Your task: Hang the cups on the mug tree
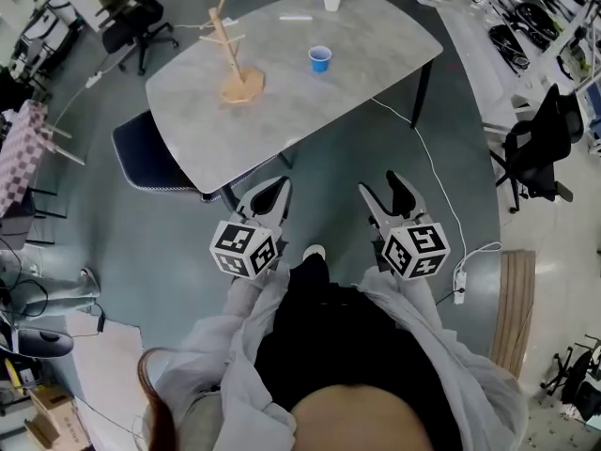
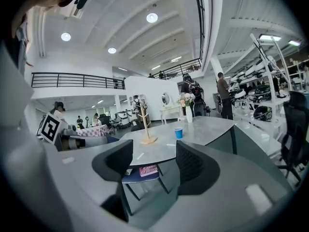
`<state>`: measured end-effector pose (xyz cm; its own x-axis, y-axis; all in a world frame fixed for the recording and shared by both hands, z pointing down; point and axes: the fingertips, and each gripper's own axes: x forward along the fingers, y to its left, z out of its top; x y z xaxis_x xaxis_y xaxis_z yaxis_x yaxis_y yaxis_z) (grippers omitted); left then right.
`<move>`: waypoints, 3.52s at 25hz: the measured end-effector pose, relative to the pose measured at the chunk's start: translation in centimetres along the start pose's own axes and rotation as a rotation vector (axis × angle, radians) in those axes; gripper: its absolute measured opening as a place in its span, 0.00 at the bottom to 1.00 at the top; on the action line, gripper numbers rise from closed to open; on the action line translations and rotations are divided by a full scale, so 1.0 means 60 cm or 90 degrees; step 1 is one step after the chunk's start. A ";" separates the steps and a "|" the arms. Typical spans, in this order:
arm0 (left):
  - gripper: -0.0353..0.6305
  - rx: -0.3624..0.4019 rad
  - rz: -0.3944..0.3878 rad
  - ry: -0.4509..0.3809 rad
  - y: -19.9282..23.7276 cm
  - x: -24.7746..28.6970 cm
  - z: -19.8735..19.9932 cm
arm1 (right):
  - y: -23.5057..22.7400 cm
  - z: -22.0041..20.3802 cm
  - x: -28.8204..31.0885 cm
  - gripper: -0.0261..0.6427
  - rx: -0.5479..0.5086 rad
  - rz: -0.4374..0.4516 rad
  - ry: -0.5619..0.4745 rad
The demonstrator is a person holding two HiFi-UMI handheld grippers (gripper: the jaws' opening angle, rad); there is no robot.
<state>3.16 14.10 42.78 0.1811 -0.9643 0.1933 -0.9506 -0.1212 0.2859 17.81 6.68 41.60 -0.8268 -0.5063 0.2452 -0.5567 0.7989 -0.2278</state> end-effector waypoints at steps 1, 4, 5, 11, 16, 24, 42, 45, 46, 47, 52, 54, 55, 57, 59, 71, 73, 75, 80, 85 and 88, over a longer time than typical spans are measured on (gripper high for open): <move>0.05 0.001 0.000 0.000 0.011 0.007 0.003 | -0.003 0.001 0.014 0.47 -0.001 -0.001 0.001; 0.05 0.000 -0.001 -0.001 0.040 0.023 0.007 | -0.010 -0.004 0.049 0.47 0.008 -0.001 0.009; 0.05 -0.002 -0.001 0.000 0.048 0.027 0.007 | -0.011 -0.007 0.059 0.47 0.012 0.000 0.012; 0.05 -0.023 -0.005 0.039 0.075 0.061 -0.020 | -0.026 -0.020 0.099 0.47 0.027 -0.001 0.036; 0.05 -0.015 -0.002 0.048 0.092 0.103 -0.015 | -0.064 -0.021 0.149 0.47 0.040 0.002 0.049; 0.05 -0.038 0.061 0.049 0.183 0.219 0.009 | -0.160 0.008 0.301 0.47 0.039 0.041 0.064; 0.05 -0.082 0.185 0.029 0.398 0.455 0.103 | -0.317 0.078 0.649 0.47 -0.014 0.143 0.144; 0.05 -0.096 0.198 0.031 0.422 0.480 0.100 | -0.334 0.060 0.683 0.47 -0.026 0.149 0.166; 0.05 -0.098 0.200 0.034 0.427 0.488 0.098 | -0.339 0.053 0.693 0.47 -0.031 0.151 0.173; 0.05 -0.099 0.203 0.038 0.431 0.496 0.095 | -0.342 0.046 0.702 0.47 -0.036 0.154 0.179; 0.05 -0.110 0.223 0.064 0.453 0.522 0.066 | -0.354 -0.001 0.751 0.47 -0.051 0.187 0.220; 0.05 -0.118 0.244 0.072 0.464 0.521 0.054 | -0.357 -0.018 0.769 0.47 -0.049 0.197 0.231; 0.05 -0.123 0.256 0.075 0.470 0.518 0.049 | -0.359 -0.026 0.778 0.48 -0.050 0.200 0.235; 0.05 -0.133 0.279 0.079 0.480 0.508 0.041 | -0.362 -0.038 0.797 0.52 -0.058 0.204 0.238; 0.05 -0.141 0.296 0.084 0.489 0.498 0.032 | -0.360 -0.045 0.817 0.54 -0.071 0.208 0.235; 0.05 -0.178 0.336 0.104 0.505 0.478 -0.015 | -0.336 -0.052 0.890 0.53 -0.118 0.230 0.192; 0.05 -0.182 0.339 0.100 0.507 0.476 -0.016 | -0.338 -0.052 0.893 0.51 -0.116 0.224 0.188; 0.05 -0.185 0.340 0.095 0.508 0.473 -0.016 | -0.340 -0.051 0.892 0.49 -0.116 0.221 0.190; 0.05 -0.179 0.337 0.085 0.503 0.465 -0.008 | -0.340 -0.040 0.879 0.48 -0.127 0.215 0.188; 0.05 -0.164 0.335 0.065 0.501 0.444 0.009 | -0.315 -0.011 0.862 0.48 -0.139 0.222 0.166; 0.05 -0.158 0.334 0.052 0.497 0.423 0.020 | -0.289 0.013 0.846 0.48 -0.156 0.234 0.148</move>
<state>-20.89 -14.30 55.08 -0.2694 -0.8577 0.4379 -0.8325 0.4360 0.3419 -14.58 -33.14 57.26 -0.9096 -0.1134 0.3997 -0.1736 0.9778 -0.1176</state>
